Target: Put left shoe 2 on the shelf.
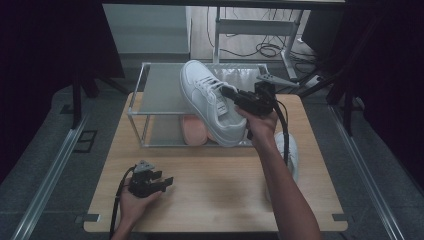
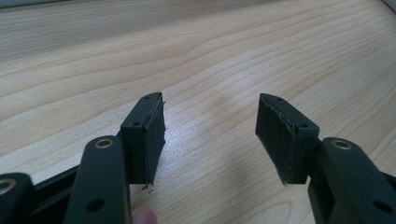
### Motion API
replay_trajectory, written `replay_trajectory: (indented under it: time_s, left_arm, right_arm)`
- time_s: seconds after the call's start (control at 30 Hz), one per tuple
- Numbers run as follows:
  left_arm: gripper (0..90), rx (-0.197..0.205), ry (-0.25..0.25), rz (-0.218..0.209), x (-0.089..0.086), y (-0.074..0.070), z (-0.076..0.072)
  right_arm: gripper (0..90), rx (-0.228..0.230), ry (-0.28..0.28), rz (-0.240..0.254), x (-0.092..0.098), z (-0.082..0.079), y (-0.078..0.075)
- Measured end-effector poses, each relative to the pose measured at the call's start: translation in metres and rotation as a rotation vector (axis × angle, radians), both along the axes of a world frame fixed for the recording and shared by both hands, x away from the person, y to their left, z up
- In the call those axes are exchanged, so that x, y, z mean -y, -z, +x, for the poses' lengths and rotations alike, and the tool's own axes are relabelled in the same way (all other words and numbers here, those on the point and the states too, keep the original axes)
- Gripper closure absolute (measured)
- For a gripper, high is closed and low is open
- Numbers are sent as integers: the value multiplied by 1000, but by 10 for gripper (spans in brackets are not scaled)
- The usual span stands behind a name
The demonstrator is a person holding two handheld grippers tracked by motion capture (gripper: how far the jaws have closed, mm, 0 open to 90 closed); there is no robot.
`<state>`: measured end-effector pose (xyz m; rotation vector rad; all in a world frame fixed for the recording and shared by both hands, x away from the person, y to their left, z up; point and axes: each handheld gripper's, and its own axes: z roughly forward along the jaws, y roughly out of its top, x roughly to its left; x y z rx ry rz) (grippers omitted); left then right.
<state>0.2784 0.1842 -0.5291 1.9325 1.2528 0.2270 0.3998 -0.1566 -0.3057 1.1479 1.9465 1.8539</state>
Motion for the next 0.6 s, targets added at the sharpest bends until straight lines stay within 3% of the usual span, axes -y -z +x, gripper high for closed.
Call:
replay_trajectory:
  time_s: [0.27, 0.6]
  left_arm:
    - [428, 9, 8, 4, -3, -1, 0]
    - [429, 3, 3, -3, -2, -1, 0]
  right_arm:
    - [814, -26, 40, 11, -10, 23, -3]
    - [814, -34, 56, 7, -17, 34, -9]
